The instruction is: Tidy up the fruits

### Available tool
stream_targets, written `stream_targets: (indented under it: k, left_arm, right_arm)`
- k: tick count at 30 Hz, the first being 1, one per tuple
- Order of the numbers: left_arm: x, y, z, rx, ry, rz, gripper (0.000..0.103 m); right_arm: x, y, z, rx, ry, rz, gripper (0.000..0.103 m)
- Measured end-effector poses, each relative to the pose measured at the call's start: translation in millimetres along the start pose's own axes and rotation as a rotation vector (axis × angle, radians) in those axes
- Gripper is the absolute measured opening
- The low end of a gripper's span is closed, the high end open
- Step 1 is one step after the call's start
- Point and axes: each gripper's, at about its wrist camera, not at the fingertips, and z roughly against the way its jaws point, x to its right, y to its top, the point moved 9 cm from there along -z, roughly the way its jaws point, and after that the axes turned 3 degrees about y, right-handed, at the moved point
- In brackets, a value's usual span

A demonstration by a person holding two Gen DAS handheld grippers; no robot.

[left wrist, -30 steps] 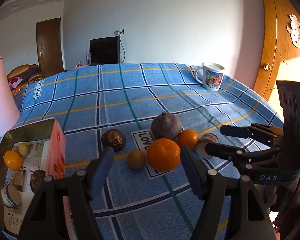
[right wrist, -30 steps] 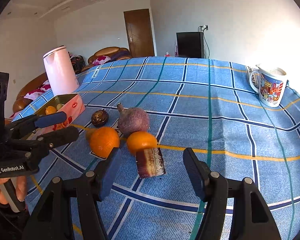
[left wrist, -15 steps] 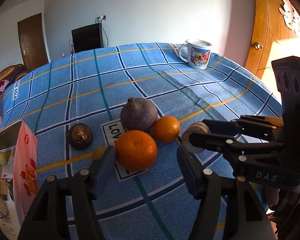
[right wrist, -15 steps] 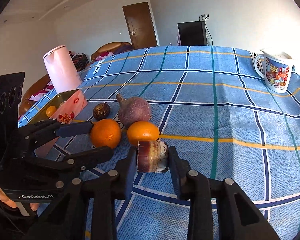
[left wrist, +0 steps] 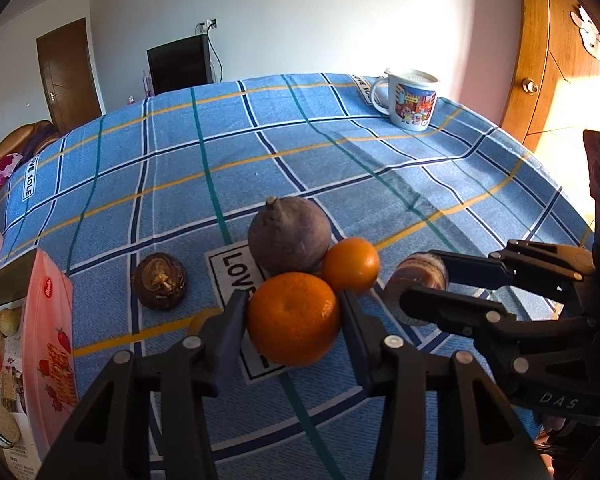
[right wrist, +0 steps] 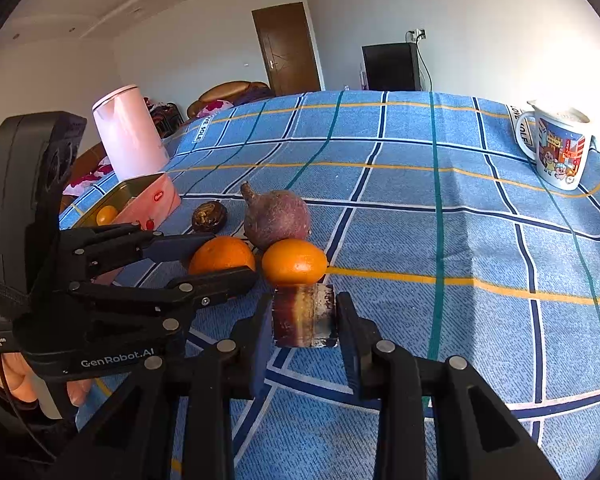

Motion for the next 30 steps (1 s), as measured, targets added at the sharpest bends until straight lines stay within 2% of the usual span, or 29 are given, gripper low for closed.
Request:
stream_targets:
  k: [10, 21, 30]
  left_arm:
    - [-8, 10, 27, 0.132, -0.026, 0.046, 0.048]
    - [-8, 16, 48, 0.241, 0.019, 0.026, 0.048]
    - [-10, 17, 59, 0.296, 0.035, 0.028, 0.048]
  right_arm:
    - [-7, 8, 21, 0.127, -0.018, 0.042, 0.032]
    - [-12, 10, 37, 0.219, -0.030, 0.071, 0.032]
    - [-20, 11, 58, 0.327, -0.034, 0.114, 0.032]
